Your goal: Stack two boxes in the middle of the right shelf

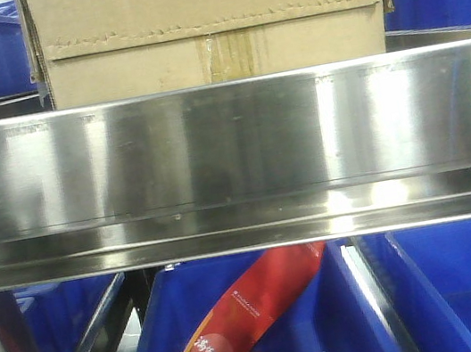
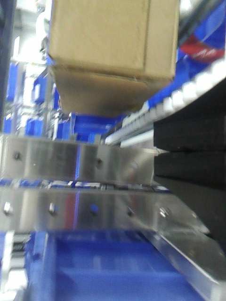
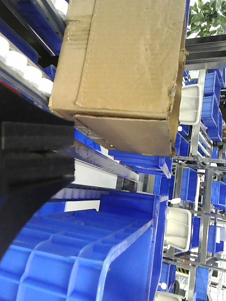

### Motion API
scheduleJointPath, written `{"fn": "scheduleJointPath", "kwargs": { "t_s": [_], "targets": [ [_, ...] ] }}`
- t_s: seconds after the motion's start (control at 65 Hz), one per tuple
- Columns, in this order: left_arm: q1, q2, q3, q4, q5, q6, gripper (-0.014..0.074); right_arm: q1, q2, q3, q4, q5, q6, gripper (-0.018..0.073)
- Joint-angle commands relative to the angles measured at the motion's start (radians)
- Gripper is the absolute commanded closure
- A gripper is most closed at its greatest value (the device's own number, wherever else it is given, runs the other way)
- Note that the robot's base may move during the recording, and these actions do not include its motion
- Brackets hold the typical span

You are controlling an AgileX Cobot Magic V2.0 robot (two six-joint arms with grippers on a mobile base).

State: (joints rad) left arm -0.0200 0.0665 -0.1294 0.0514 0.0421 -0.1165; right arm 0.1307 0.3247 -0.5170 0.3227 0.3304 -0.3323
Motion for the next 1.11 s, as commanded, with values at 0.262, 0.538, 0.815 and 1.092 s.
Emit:
{"fn": "scheduleJointPath", "kwargs": {
  "t_s": [0.262, 0.538, 0.815, 1.092],
  "targets": [
    [0.012, -0.067, 0.129, -0.005, -0.069, 0.004, 0.0708, -0.007, -0.008, 0.001, -0.012, -0.022, -0.009, 0.0713],
    [0.012, -0.067, 0.129, -0.005, -0.069, 0.004, 0.0708, -0.007, -0.008, 0.001, -0.012, -0.022, -0.009, 0.0713],
    [0.012, -0.067, 0.129, -0.005, -0.069, 0.004, 0.0708, -0.007, -0.008, 0.001, -0.012, -0.022, -0.009, 0.0713],
    [0.012, -0.067, 0.129, -0.005, -0.069, 0.004, 0.0708, -0.007, -0.007, 0.010, -0.084, -0.024, 0.015, 0.0713]
  ]
}}
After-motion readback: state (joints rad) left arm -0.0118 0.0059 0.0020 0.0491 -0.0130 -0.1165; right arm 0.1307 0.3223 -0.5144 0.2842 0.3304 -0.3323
